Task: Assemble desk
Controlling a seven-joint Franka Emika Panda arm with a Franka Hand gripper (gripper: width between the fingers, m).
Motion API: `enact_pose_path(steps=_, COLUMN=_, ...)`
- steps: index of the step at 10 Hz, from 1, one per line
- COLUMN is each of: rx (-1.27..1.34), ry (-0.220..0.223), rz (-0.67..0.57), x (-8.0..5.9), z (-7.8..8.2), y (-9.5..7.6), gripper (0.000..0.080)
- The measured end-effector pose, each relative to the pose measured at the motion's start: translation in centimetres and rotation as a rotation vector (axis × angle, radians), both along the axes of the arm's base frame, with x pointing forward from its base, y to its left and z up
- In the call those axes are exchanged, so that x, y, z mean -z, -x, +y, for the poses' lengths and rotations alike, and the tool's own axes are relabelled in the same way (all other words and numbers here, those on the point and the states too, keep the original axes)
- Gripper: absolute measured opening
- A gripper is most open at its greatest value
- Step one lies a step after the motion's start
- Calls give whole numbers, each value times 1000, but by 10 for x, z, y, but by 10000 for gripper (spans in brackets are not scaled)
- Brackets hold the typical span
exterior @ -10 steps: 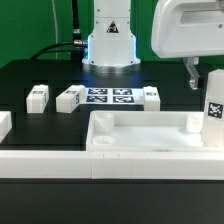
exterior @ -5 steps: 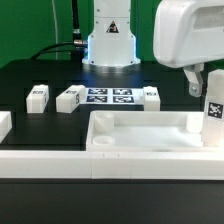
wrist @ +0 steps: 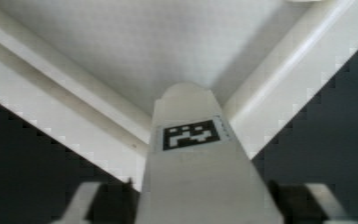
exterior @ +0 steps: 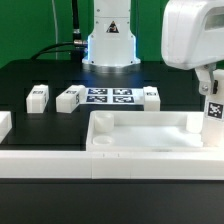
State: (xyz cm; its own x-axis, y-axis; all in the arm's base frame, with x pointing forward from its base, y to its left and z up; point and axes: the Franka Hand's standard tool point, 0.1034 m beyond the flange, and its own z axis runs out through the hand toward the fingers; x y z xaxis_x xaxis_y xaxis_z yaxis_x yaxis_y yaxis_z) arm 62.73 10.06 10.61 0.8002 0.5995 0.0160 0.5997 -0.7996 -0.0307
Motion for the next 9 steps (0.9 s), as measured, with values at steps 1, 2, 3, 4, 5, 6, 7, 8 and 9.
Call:
enact_pose_path(steps=1, rx=6, ry=0, rz=0, x=0, z=0, y=0, gripper=288)
enact_pose_path(steps=2, rx=18, ry=0, rz=1, x=0, z=0, y=0, gripper=288)
enact_pose_path(steps=3, rx=18, ry=0, rz=1, x=0, z=0, y=0, gripper=288)
enact_pose_path(steps=4, rx=37, ry=-1, rz=1, x=0, z=0, y=0, gripper=288)
enact_pose_path(steps=5, rx=146, ry=-3, rz=6, x=0, z=1, y=0, gripper=288)
enact_pose_path(steps=6, rx=257, ry=-6, rz=12, x=0, z=1, y=1, gripper=288)
enact_pose_path(steps=7, rx=349, ry=-10, rz=16, x=0, z=1, y=1, gripper=288)
enact_pose_path(steps=8, rx=451, ry=-11, rz=19, x=0, z=2, y=1, gripper=289)
enact_pose_path(steps=9, rx=567, ry=-13, rz=17, x=0, z=2, y=1, gripper=289)
